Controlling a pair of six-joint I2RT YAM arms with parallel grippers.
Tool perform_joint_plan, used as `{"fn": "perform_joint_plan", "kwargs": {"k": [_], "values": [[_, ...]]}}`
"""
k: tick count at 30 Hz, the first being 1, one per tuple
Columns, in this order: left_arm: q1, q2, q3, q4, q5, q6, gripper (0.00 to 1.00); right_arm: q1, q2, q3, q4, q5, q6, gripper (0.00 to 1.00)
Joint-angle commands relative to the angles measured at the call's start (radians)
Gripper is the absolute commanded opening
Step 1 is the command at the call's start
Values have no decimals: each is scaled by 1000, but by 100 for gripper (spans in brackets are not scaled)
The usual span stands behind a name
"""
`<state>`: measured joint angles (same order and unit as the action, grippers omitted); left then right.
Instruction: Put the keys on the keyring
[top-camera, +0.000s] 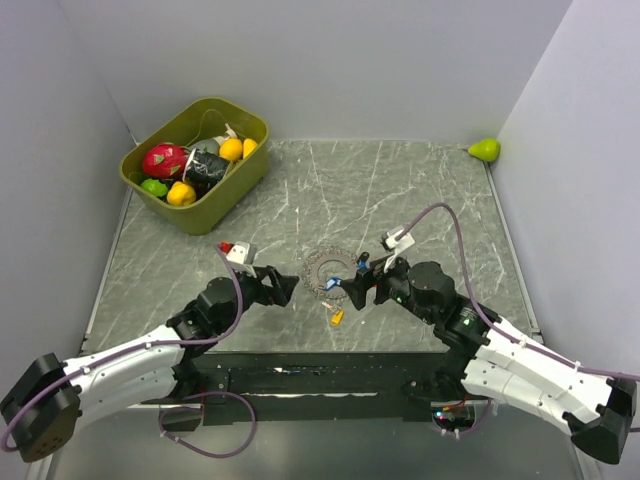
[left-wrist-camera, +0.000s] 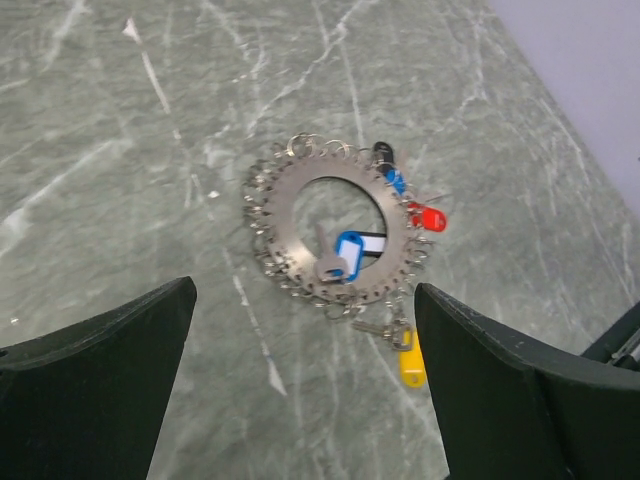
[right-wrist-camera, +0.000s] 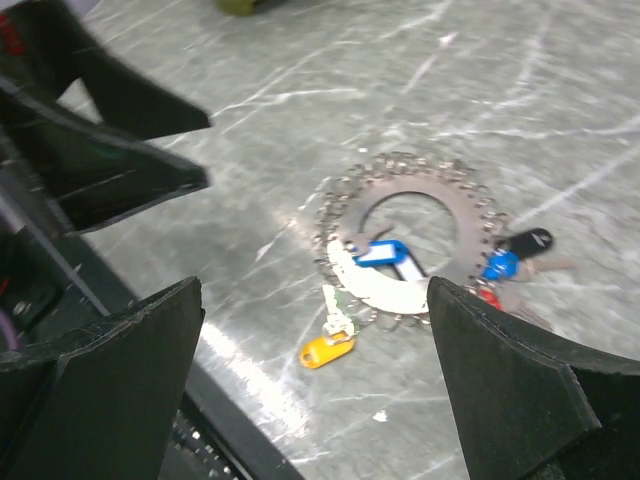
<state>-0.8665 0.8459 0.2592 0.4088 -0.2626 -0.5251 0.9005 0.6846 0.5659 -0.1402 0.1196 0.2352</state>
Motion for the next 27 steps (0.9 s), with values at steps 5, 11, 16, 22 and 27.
{"fn": "perform_joint_plan", "kwargs": {"k": [5, 11, 16, 22, 27], "values": [[237, 27, -29, 59, 302, -59, 96, -150, 27, -12, 4, -57, 44, 100], [434, 45, -26, 79, 466, -147, 96, -303, 61, -12, 11, -185, 67, 100], [620, -13, -57, 117, 546, -225, 96, -501, 33, -57, 42, -349, 111, 100], [817, -74, -84, 144, 606, -289, 96, -722, 20, -89, 86, -475, 177, 100], [847, -136, -64, 102, 496, -210, 96, -741, 39, -69, 105, -306, 176, 100]]}}
